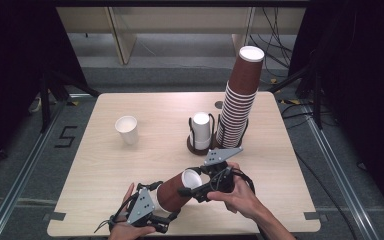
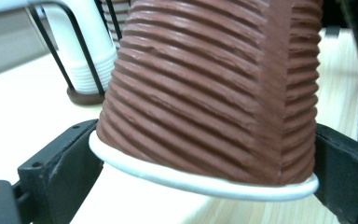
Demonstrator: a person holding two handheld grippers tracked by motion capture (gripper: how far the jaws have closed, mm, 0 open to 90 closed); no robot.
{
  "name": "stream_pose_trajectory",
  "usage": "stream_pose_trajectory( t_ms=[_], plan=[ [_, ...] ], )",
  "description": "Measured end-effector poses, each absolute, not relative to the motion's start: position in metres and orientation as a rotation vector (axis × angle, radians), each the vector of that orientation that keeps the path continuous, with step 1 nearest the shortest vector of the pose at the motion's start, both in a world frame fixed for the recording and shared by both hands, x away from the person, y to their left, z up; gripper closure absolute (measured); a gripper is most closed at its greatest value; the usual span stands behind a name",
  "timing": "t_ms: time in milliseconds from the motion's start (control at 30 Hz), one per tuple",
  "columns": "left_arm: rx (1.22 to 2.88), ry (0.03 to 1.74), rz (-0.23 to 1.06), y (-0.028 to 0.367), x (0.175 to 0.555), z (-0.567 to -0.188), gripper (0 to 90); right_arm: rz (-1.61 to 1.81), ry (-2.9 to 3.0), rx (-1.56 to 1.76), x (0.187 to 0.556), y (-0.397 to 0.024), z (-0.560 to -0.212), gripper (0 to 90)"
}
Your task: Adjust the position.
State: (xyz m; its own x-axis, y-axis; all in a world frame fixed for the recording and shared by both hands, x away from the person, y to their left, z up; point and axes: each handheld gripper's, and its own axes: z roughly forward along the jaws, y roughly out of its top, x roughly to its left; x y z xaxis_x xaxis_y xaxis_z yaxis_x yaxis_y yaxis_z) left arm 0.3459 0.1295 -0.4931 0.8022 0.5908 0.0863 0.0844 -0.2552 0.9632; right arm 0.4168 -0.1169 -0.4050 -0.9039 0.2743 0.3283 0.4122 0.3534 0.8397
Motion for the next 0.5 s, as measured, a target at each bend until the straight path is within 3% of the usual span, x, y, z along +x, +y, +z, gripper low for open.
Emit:
stream_pose_trajectory(
  t_ms=[300,500],
  plan=[
    [1.76,0.5,0.534,0.1303,0.3442,-0.4913,5.2,-1.607,-2.4,-0.646,0.4182,-0.1182,-0.4073,23.6],
    [1.848,0.474,0.54,0.1316,0.3449,-0.485,10.2,-1.567,-2.408,-0.632,0.4211,-0.1208,-0.4093,22.1]
  ],
)
